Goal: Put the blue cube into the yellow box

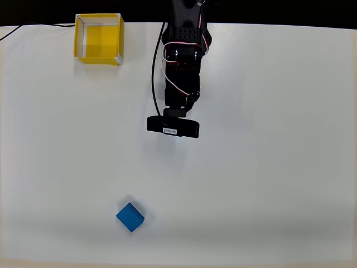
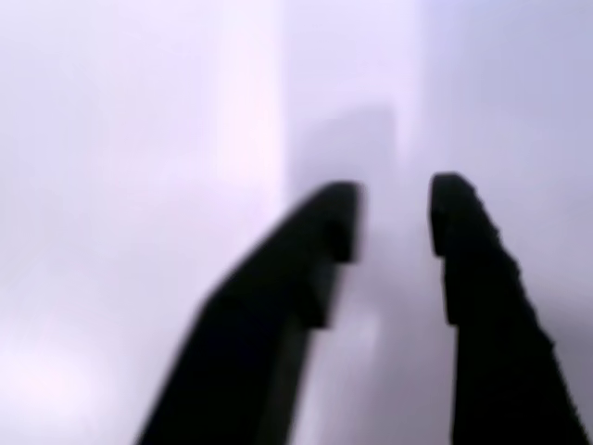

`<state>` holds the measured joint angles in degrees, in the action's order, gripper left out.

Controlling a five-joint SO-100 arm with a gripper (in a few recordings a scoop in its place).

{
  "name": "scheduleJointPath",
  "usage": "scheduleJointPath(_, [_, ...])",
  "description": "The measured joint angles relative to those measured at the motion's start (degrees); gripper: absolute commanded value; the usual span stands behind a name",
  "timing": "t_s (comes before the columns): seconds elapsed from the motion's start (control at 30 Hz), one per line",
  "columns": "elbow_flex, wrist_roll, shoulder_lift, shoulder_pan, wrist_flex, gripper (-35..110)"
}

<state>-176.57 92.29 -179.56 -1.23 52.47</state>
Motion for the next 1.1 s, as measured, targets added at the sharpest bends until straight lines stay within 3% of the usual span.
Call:
scheduleJointPath(0.27, [13.45, -4.75, 29.18, -5.19, -30.85, 43])
scheduleJointPath(0.47, [22.06, -8.44, 55.72, -12.57, -56.16, 50])
scheduleJointPath(0.73, [46.58, -8.88, 86.22, -18.37, -59.41, 51])
scheduleJointPath(1.1, [72.42, -6.68, 113.20, -21.45, -63.28, 52])
